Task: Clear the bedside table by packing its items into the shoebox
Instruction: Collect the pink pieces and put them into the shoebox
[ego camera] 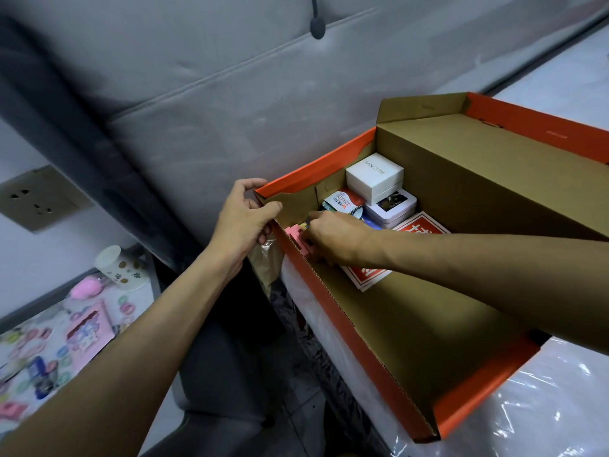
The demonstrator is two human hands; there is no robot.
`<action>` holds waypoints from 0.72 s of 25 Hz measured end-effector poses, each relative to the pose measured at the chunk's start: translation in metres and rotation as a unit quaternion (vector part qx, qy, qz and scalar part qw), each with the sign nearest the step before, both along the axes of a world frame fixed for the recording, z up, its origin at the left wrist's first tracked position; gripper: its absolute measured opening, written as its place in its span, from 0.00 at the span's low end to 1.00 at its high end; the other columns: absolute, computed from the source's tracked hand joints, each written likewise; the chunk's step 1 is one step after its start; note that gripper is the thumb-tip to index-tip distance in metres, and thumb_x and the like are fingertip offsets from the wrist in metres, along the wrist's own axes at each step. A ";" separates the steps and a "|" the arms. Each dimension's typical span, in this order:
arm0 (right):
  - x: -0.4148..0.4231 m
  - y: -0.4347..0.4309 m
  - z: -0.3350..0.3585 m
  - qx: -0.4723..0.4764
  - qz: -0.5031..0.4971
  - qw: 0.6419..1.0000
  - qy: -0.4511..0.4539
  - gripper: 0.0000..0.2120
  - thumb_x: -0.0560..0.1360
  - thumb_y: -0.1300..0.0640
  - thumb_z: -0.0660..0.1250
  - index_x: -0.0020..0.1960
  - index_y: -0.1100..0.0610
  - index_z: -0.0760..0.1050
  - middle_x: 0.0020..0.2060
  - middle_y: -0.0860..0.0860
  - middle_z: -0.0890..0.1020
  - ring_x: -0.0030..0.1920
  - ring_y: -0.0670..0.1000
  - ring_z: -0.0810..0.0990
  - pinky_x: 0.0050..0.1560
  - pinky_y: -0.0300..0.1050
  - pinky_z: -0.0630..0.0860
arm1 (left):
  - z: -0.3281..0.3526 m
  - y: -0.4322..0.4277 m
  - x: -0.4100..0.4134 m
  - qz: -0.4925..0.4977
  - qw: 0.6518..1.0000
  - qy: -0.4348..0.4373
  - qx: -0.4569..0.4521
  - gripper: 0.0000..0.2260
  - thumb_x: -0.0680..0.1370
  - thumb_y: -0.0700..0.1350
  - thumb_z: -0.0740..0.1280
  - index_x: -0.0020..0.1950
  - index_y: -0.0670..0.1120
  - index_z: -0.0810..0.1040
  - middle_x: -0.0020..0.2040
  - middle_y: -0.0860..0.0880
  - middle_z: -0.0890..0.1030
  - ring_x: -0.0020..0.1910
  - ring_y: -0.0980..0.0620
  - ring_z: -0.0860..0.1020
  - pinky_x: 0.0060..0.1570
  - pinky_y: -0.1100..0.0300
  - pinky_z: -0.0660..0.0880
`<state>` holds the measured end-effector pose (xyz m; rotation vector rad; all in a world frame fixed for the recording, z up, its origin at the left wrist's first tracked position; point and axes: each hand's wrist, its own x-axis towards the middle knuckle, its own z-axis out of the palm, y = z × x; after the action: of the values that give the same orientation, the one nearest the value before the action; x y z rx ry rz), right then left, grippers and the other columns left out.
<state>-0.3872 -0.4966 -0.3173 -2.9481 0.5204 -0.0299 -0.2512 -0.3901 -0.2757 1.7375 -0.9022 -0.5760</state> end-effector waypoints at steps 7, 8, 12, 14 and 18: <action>0.003 -0.003 0.000 0.006 -0.005 1.000 0.000 0.13 0.74 0.50 0.71 0.52 0.57 0.79 0.43 0.51 0.71 0.43 0.53 0.78 0.36 0.42 0.69 | -0.004 -0.002 0.003 -0.001 1.000 0.002 0.000 0.18 0.75 0.40 0.71 0.62 0.50 0.73 0.30 0.50 0.73 0.24 0.56 0.72 0.21 0.63 0.68; 0.003 -0.003 -0.001 0.018 -0.011 1.000 0.000 0.13 0.73 0.50 0.71 0.52 0.57 0.79 0.44 0.51 0.72 0.41 0.52 0.77 0.36 0.42 0.69 | -0.004 -0.002 0.004 0.000 1.000 0.001 -0.001 0.18 0.75 0.40 0.71 0.62 0.50 0.73 0.30 0.50 0.73 0.24 0.56 0.72 0.21 0.63 0.68; 0.000 -0.005 0.012 0.068 -0.043 0.997 -0.020 0.15 0.70 0.53 0.75 0.53 0.58 0.78 0.47 0.52 0.75 0.43 0.52 0.78 0.40 0.43 0.74 | -0.003 -0.003 0.005 -0.003 1.000 -0.006 0.003 0.17 0.75 0.40 0.71 0.60 0.51 0.73 0.30 0.50 0.73 0.24 0.56 0.72 0.21 0.62 0.68; -0.005 -0.003 0.027 0.080 -0.072 0.993 -0.055 0.13 0.73 0.55 0.72 0.55 0.58 0.79 0.48 0.53 0.80 0.46 0.52 0.79 0.41 0.41 0.72 | 0.002 -0.003 0.003 -0.010 1.000 -0.008 0.009 0.16 0.75 0.41 0.72 0.60 0.52 0.73 0.30 0.49 0.73 0.25 0.55 0.72 0.21 0.62 0.68; -0.017 0.019 0.065 0.117 -0.139 0.976 -0.119 0.07 0.74 0.60 0.65 0.50 0.57 0.81 0.48 0.54 0.84 0.44 0.53 0.81 0.42 0.42 0.75 | 0.023 0.009 -0.007 -0.021 0.999 -0.006 0.026 0.16 0.78 0.45 0.71 0.63 0.49 0.71 0.34 0.45 0.73 0.25 0.54 0.72 0.21 0.63 0.68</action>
<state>-0.4044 -0.4773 -0.2523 -2.5754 0.8312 -0.3254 -0.2579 -0.3810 -0.2523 1.7743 -0.9414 -0.6216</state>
